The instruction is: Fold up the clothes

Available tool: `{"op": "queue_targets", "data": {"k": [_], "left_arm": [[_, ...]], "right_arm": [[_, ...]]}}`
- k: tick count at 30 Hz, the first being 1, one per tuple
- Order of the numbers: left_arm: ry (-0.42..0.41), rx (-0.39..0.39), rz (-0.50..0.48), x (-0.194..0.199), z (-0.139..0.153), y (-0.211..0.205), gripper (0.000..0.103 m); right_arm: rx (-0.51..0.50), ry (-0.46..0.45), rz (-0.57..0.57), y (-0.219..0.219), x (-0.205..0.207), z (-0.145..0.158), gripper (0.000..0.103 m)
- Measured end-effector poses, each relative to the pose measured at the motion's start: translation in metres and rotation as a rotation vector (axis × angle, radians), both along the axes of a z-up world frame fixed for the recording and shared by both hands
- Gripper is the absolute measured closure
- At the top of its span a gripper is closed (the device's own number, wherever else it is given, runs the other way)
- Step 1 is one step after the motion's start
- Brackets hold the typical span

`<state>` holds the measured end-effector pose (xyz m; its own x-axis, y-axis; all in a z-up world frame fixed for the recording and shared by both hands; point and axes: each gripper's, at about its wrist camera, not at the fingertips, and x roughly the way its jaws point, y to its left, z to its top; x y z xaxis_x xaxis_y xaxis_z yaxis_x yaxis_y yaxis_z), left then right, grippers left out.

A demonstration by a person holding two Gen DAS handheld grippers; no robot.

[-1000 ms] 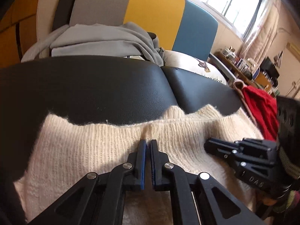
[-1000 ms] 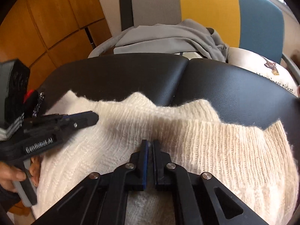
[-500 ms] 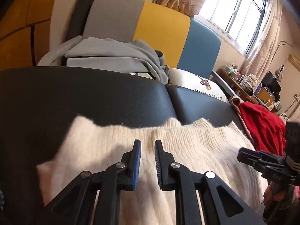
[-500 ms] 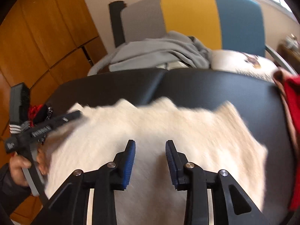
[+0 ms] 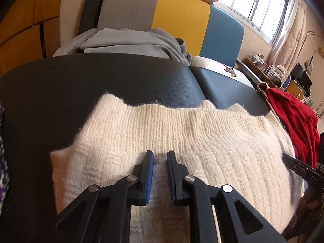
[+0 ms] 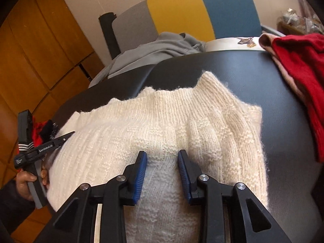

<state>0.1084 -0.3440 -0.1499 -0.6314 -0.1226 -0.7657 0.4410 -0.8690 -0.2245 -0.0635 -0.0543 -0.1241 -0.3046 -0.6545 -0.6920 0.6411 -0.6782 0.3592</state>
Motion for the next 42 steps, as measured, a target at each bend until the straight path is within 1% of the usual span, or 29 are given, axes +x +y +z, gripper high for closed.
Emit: {"op": "queue_targets", "data": {"k": [3,5,7,9,11,12,14,16,20,24,26,29,30,31,33,37,38,40,42], "left_arm": [[0.011,-0.011,0.034,0.010,0.011,0.004,0.089],[0.039,-0.037,0.038,0.015,0.021,0.010,0.089],[0.063,-0.055,0.017,0.016,0.027,0.017,0.089],[0.042,-0.065,-0.015,0.010,0.022,0.022,0.089],[0.011,-0.083,-0.032,0.004,0.011,0.024,0.089],[0.009,-0.078,-0.028,0.003,0.007,0.022,0.089],[0.019,-0.058,-0.014,0.004,0.000,0.017,0.088],[0.029,-0.036,-0.003,0.004,-0.001,0.012,0.086],[0.042,0.017,-0.002,0.010,0.004,0.006,0.086],[0.095,0.081,0.020,0.037,0.020,-0.008,0.086],[0.105,0.089,0.032,0.054,0.028,-0.016,0.085],[0.068,0.071,0.036,0.075,0.034,-0.030,0.083],[0.052,0.075,0.039,0.081,0.034,-0.036,0.082],[0.042,0.081,0.045,0.087,0.033,-0.042,0.079],[0.024,0.092,0.059,0.098,0.030,-0.054,0.076],[-0.016,0.161,0.047,0.105,0.018,-0.069,0.067],[-0.032,0.183,0.051,0.106,0.012,-0.074,0.067],[-0.029,0.222,0.049,0.109,0.006,-0.079,0.065],[-0.014,0.264,0.045,0.111,0.001,-0.082,0.065]], "right_arm": [[0.020,-0.008,0.015,-0.001,0.001,0.007,0.070],[0.045,0.018,0.022,-0.003,0.008,0.018,0.069],[0.071,0.076,0.045,-0.007,0.017,0.030,0.055],[0.102,0.107,0.056,-0.009,0.023,0.034,0.053],[0.115,0.101,0.042,-0.006,0.024,0.028,0.053],[0.123,0.092,0.034,-0.003,0.024,0.023,0.053],[0.134,0.073,0.021,0.001,0.023,0.013,0.053],[0.125,0.074,0.015,0.004,0.024,0.010,0.053],[0.113,0.073,0.007,0.009,0.027,0.005,0.053],[0.118,0.051,0.027,0.008,0.026,0.014,0.052],[0.104,0.080,0.048,0.009,0.028,0.027,0.052],[0.077,0.116,0.074,0.009,0.027,0.043,0.050],[0.081,0.122,0.074,0.009,0.024,0.043,0.048],[0.086,0.128,0.074,0.009,0.020,0.044,0.048],[0.090,0.113,0.059,0.010,0.011,0.039,0.048],[0.097,0.080,0.030,0.018,-0.003,0.023,0.048],[0.100,0.071,0.025,0.020,-0.005,0.018,0.048],[0.084,0.052,0.025,0.024,-0.006,0.010,0.048],[0.070,0.053,0.032,0.025,-0.006,0.006,0.047]]}}
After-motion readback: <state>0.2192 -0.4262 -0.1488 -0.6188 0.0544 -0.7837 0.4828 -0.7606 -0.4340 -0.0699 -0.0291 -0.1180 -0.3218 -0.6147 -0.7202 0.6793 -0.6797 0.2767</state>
